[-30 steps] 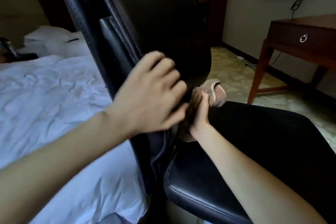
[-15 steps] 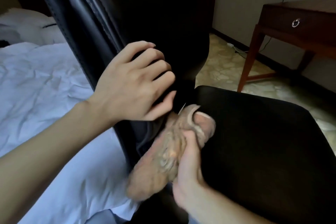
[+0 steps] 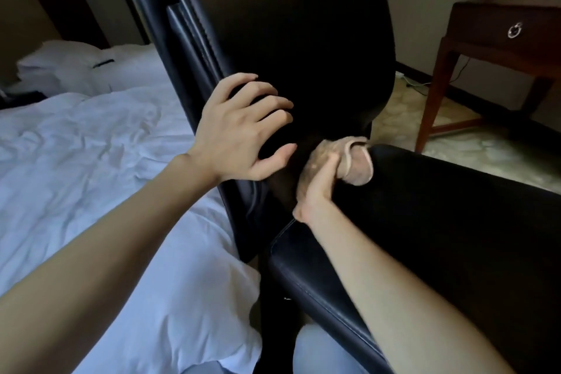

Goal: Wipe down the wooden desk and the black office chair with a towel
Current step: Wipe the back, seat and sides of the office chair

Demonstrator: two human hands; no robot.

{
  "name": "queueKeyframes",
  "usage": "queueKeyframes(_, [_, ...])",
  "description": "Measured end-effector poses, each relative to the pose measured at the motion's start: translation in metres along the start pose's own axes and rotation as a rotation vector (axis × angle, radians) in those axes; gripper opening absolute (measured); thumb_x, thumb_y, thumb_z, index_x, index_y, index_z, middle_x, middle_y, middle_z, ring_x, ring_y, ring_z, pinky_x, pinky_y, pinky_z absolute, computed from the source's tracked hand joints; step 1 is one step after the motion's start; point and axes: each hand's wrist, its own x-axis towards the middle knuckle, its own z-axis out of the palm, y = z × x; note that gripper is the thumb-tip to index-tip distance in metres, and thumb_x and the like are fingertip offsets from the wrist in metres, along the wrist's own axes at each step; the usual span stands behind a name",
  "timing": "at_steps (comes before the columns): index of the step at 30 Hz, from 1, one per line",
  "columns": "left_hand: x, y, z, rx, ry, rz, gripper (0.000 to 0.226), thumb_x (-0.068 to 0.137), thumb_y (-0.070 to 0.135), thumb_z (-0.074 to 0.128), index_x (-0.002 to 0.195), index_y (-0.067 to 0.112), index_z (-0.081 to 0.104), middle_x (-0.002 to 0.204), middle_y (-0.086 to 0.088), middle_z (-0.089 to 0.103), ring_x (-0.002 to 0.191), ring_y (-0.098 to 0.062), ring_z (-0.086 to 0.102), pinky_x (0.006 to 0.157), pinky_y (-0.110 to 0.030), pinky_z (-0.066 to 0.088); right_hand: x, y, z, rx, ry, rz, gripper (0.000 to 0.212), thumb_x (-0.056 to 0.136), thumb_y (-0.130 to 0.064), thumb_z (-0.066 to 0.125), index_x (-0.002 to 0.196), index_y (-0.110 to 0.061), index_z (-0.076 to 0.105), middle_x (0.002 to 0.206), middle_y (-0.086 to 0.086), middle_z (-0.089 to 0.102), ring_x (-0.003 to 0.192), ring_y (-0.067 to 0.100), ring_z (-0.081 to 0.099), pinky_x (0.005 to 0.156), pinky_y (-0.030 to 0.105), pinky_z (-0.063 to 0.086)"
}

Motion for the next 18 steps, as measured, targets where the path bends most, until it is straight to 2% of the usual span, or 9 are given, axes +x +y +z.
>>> queueKeyframes(2, [-0.003, -0.003, 0.004, 0.009, 0.017, 0.013, 0.043, 0.095, 0.050, 0.050, 0.101, 0.015, 0.075, 0.118, 0.002, 0.075, 0.113, -0.028, 0.067, 0.110, -0.046, 0.036, -0.019, 0.028, 0.008, 0.029, 0.098, 0.033, 0.035, 0.100, -0.056, 0.047, 0.100, -0.027, 0.067, 0.128, 0.003, 0.070, 0.115, 0.024, 0.064, 0.107, 0.038, 0.046])
queueKeyframes(4, [-0.004, -0.006, 0.009, 0.010, 0.023, 0.032, 0.042, 0.095, 0.048, 0.049, 0.101, 0.014, 0.073, 0.120, 0.000, 0.074, 0.114, -0.028, 0.067, 0.110, -0.047, 0.036, -0.040, 0.043, 0.010, -0.037, 0.259, 0.005, 0.040, 0.088, -0.066, 0.053, 0.077, -0.029, 0.063, 0.093, -0.007, 0.071, 0.105, 0.029, 0.066, 0.097, 0.040, 0.049])
queueKeyframes(5, [-0.003, -0.008, 0.010, 0.017, 0.026, 0.036, 0.041, 0.095, 0.046, 0.048, 0.102, 0.014, 0.072, 0.120, -0.001, 0.074, 0.114, -0.028, 0.066, 0.110, -0.047, 0.036, -0.051, 0.046, 0.013, -0.039, 0.271, 0.024, 0.041, 0.079, -0.072, 0.053, 0.073, -0.033, 0.063, 0.085, -0.011, 0.068, 0.102, 0.028, 0.066, 0.096, 0.041, 0.050])
queueKeyframes(7, [-0.003, -0.009, 0.012, 0.033, 0.029, 0.031, 0.040, 0.095, 0.044, 0.047, 0.103, 0.012, 0.071, 0.122, -0.003, 0.073, 0.114, -0.029, 0.066, 0.111, -0.047, 0.036, -0.072, 0.043, 0.010, -0.011, 0.199, 0.095, 0.044, 0.064, -0.075, 0.056, 0.075, -0.033, 0.066, 0.084, -0.011, 0.070, 0.095, 0.024, 0.069, 0.094, 0.042, 0.053])
queueKeyframes(10, [-0.002, -0.008, 0.011, 0.052, 0.023, 0.008, 0.040, 0.096, 0.042, 0.048, 0.104, 0.011, 0.071, 0.124, -0.007, 0.072, 0.116, -0.031, 0.065, 0.113, -0.048, 0.036, -0.074, 0.014, -0.014, -0.090, 0.195, 0.019, 0.034, 0.078, -0.056, 0.073, 0.074, -0.025, 0.060, 0.076, -0.007, 0.069, 0.081, 0.018, 0.070, 0.079, 0.036, 0.057])
queueKeyframes(12, [-0.002, -0.004, 0.008, 0.053, 0.008, -0.030, 0.038, 0.096, 0.039, 0.049, 0.106, 0.010, 0.071, 0.126, -0.009, 0.070, 0.119, -0.033, 0.064, 0.115, -0.048, 0.036, -0.064, -0.020, -0.033, -0.180, 0.153, -0.166, 0.033, 0.082, -0.055, 0.070, 0.084, -0.023, 0.066, 0.089, -0.002, 0.074, 0.091, 0.019, 0.073, 0.090, 0.041, 0.059])
queueKeyframes(14, [-0.001, 0.001, 0.002, 0.039, -0.001, -0.082, 0.034, 0.096, 0.034, 0.053, 0.107, 0.009, 0.072, 0.128, -0.011, 0.069, 0.121, -0.034, 0.063, 0.116, -0.049, 0.036, -0.056, -0.056, -0.046, -0.441, 0.056, -0.408, 0.055, 0.068, -0.067, 0.064, 0.096, -0.020, 0.072, 0.095, -0.002, 0.076, 0.094, 0.015, 0.073, 0.091, 0.039, 0.059])
queueKeyframes(16, [0.000, 0.009, -0.004, 0.004, 0.004, -0.137, 0.028, 0.096, 0.027, 0.056, 0.108, 0.008, 0.073, 0.128, -0.012, 0.069, 0.121, -0.035, 0.063, 0.116, -0.048, 0.036, -0.049, -0.080, -0.057, -0.922, -0.065, -0.703, 0.055, 0.063, -0.075, 0.059, 0.081, -0.024, 0.071, 0.078, -0.006, 0.072, 0.083, 0.016, 0.072, 0.077, 0.034, 0.058])
queueKeyframes(18, [0.005, 0.020, -0.011, -0.102, -0.028, -0.164, 0.023, 0.097, 0.021, 0.056, 0.107, 0.008, 0.072, 0.123, -0.011, 0.071, 0.113, -0.036, 0.065, 0.106, -0.046, 0.042, -0.044, -0.084, -0.071, -1.432, -0.200, -1.041, 0.058, 0.065, -0.080, 0.057, 0.074, -0.024, 0.068, 0.070, -0.003, 0.071, 0.073, 0.025, 0.073, 0.064, 0.029, 0.051])
